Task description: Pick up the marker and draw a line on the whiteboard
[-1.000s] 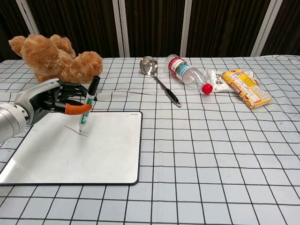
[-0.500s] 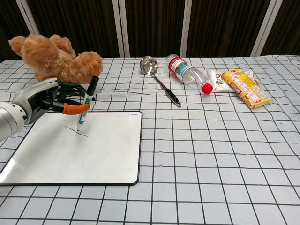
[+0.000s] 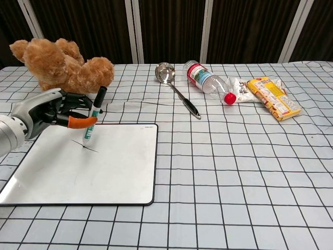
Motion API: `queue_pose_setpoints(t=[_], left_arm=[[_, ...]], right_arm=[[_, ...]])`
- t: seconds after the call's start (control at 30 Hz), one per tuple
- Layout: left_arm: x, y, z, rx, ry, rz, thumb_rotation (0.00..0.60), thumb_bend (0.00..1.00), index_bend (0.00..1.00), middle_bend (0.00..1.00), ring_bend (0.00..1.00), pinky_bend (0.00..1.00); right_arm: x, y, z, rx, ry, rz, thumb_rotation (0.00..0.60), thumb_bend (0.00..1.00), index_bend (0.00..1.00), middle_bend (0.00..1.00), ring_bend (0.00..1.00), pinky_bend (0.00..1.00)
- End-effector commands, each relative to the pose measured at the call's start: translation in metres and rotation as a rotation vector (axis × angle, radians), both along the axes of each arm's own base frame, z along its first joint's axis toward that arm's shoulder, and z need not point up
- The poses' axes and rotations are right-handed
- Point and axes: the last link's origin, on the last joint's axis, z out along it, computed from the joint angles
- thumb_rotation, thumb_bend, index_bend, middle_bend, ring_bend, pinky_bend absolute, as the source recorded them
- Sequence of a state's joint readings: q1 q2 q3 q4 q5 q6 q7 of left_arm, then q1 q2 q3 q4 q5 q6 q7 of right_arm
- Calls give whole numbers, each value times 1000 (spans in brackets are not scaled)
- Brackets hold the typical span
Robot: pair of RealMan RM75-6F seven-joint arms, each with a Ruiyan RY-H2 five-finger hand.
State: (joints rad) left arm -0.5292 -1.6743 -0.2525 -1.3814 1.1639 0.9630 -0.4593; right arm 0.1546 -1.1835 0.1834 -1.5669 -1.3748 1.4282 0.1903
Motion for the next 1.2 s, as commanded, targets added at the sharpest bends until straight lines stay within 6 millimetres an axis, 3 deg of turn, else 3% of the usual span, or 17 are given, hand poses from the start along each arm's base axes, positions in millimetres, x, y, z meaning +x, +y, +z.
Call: queue_pose_setpoints(t=[0.03, 0.37, 0.77, 0.93, 1.2], left_arm=[[0, 0, 0, 1, -2, 0, 600, 525, 754, 310, 102, 185], [-3, -3, -1, -9, 11, 1, 600, 525, 754, 310, 102, 186], [-26, -21, 10, -33, 59, 21, 600, 525, 755, 310, 102, 186], [-26, -30, 24, -34, 5, 43, 600, 525, 755, 310, 102, 186], [-2, -29, 62, 38, -62, -14, 600, 525, 757, 310, 102, 186]], right_arm=[[0, 0, 0, -1, 0, 0, 600, 210, 0, 0, 0, 0], [0, 0, 0, 0, -1, 0, 600, 209, 0, 0, 0, 0], [1, 0, -1, 10, -12, -2, 600, 209, 0, 0, 0, 0], [1, 0, -1, 7, -15, -2, 600, 210, 0, 0, 0, 0], [0, 0, 0, 9, -27, -13, 600, 209, 0, 0, 0, 0]])
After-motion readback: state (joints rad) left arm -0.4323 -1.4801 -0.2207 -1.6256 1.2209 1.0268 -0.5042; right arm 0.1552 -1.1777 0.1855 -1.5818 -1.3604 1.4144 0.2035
